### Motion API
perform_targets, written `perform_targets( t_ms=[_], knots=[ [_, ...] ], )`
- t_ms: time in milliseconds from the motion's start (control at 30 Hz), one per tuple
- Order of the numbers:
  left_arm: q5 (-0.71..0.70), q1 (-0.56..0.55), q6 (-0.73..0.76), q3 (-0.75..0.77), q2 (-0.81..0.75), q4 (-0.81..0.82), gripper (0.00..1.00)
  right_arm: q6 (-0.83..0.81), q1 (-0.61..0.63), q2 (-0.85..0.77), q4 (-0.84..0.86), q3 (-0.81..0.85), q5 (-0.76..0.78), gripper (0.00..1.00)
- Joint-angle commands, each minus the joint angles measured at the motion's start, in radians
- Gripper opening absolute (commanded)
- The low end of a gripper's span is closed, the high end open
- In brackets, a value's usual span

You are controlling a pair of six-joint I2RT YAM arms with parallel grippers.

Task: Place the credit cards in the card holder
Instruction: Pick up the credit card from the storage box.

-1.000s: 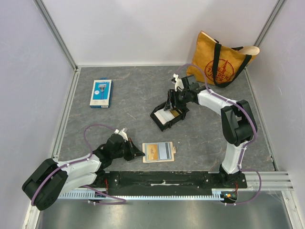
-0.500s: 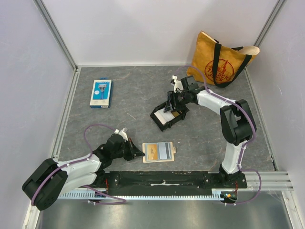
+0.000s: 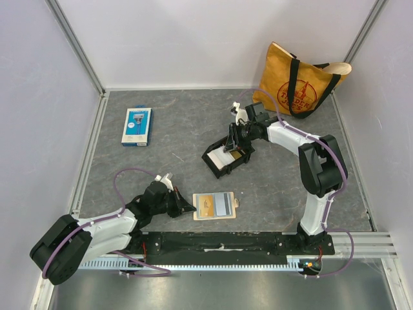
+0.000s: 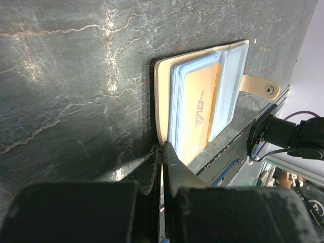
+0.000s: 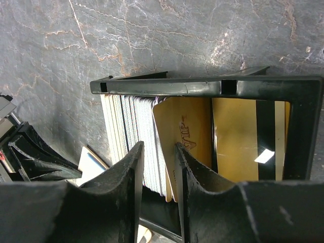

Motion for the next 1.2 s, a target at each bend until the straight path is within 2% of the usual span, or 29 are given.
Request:
perform_targets(
  t_ms=[0,200,333,500,633,900,1167],
  knots=[
    [-0.004,-0.001,0.035,-0.017,-0.001,-0.049,0.02,0.0,0.004,-0.06,-0.011,0.018,-0.024,0.36],
    [-0.004,-0.001,0.032,-0.019,-0.006,-0.05,0.02,0.0,0.004,-0.054,-0.012,0.019,-0.017,0.25],
    [-0.004,-0.001,0.033,-0.02,-0.009,-0.05,0.02,0.0,0.001,-0.049,-0.012,0.019,-0.008,0.21],
    [-0.004,-0.001,0.033,-0.022,-0.007,-0.05,0.02,-0.002,-0.001,-0.046,-0.012,0.019,0.003,0.08],
    [-0.002,-0.001,0.032,-0.023,-0.009,-0.05,0.02,0.003,-0.004,-0.038,-0.012,0.022,0.025,0.02],
    [-0.004,-0.002,0.033,-0.023,-0.007,-0.05,0.02,0.005,-0.001,-0.02,-0.015,0.016,0.088,0.0],
    [-0.004,-0.002,0.036,-0.02,0.004,-0.049,0.02,-0.051,0.06,-0.002,-0.061,0.018,0.187,0.01]
  ],
)
